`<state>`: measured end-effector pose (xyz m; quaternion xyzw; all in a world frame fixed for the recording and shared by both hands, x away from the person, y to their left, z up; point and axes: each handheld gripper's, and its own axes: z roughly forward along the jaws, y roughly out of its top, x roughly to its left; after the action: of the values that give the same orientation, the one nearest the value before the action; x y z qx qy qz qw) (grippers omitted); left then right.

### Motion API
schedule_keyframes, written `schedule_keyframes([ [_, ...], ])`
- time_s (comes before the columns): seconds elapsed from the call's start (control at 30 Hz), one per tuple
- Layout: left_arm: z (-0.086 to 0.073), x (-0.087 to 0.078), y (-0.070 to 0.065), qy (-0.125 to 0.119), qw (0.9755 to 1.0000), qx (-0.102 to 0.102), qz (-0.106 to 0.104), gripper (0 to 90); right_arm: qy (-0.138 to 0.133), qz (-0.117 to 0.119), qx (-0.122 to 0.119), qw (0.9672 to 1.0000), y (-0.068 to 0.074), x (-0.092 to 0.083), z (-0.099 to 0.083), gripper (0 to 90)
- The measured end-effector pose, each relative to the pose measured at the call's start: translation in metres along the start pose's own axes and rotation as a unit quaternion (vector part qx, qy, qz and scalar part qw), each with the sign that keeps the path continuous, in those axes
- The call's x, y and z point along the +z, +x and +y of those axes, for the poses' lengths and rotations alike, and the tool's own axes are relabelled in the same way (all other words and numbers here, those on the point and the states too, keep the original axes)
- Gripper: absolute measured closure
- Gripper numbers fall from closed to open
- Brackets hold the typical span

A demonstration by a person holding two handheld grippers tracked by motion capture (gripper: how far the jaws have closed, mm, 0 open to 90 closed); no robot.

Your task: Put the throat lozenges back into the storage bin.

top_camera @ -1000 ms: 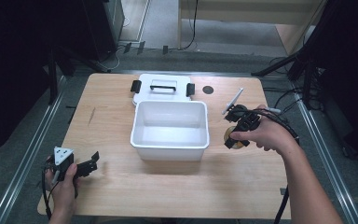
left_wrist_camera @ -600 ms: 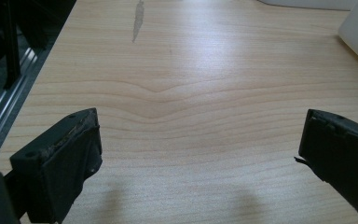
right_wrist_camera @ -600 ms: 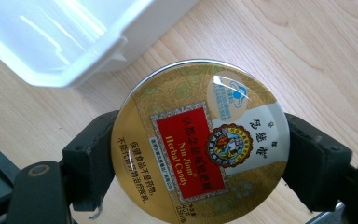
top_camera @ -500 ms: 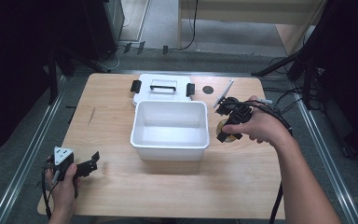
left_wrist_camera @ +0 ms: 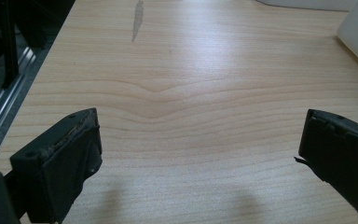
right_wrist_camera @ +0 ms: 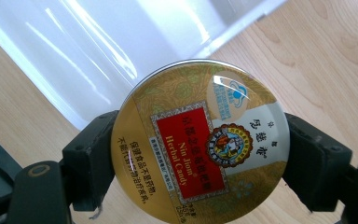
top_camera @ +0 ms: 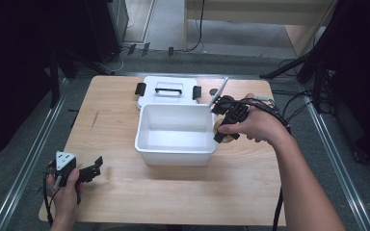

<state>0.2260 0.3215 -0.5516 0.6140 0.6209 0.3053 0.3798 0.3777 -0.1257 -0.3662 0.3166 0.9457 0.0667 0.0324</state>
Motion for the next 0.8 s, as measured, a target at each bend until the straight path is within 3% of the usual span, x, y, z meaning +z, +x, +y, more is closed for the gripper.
schedule_keyframes([
  [0.47,0.000,0.000,0.001,0.002,1.0000,-0.002,-0.003,0.0,-0.004,0.004,-0.020,0.9998,0.013,0.000,0.020,20.5],
  [0.63,0.000,0.000,0.001,0.003,1.0000,-0.002,-0.003,0.0,-0.006,0.004,-0.036,0.9993,0.018,0.005,0.027,20.5],
  [0.67,0.000,0.000,0.001,0.002,1.0000,-0.002,-0.003,0.0,-0.006,0.004,-0.053,0.9986,0.021,0.008,0.030,20.5],
  [0.8,0.000,0.000,0.001,0.002,1.0000,-0.003,-0.004,0.0,-0.008,0.004,-0.067,0.9977,0.025,0.011,0.033,20.5],
])
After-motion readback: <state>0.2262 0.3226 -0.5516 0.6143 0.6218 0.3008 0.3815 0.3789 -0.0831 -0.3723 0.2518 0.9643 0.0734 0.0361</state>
